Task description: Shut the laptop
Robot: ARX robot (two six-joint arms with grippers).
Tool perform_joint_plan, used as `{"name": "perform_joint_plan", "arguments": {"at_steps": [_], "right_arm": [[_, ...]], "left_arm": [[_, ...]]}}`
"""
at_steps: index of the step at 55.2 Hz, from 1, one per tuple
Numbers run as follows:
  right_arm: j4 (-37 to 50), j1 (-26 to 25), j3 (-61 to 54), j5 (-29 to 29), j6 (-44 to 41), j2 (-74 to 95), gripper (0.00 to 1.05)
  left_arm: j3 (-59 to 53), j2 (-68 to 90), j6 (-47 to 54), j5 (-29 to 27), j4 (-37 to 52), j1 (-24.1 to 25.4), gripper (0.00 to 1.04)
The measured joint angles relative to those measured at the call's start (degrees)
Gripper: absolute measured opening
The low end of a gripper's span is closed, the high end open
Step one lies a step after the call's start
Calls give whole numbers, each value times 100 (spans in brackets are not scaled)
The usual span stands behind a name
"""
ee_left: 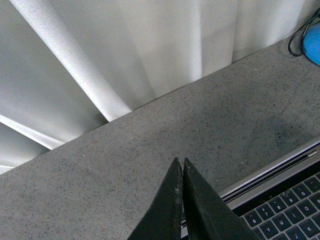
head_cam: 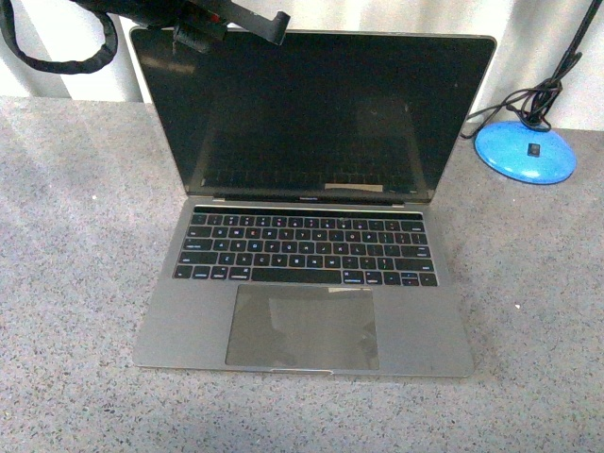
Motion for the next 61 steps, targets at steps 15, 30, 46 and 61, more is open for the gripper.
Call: {"name": "perform_joint_plan", "arguments": {"at_steps": [15, 30, 46, 61], "right_arm": [[234, 205, 0, 68, 632, 4, 1], [472, 332, -236, 236, 1266, 4, 1], [662, 476, -632, 415, 1593, 4, 1], [796, 586, -907, 516, 1893, 2, 1]], "left_arm": [[9, 22, 17, 2, 13, 4, 4], [50, 52, 42, 4, 13, 4, 4], [28, 52, 44, 9, 50, 55, 4], [-74, 50, 42, 31, 146, 118, 4]]}}
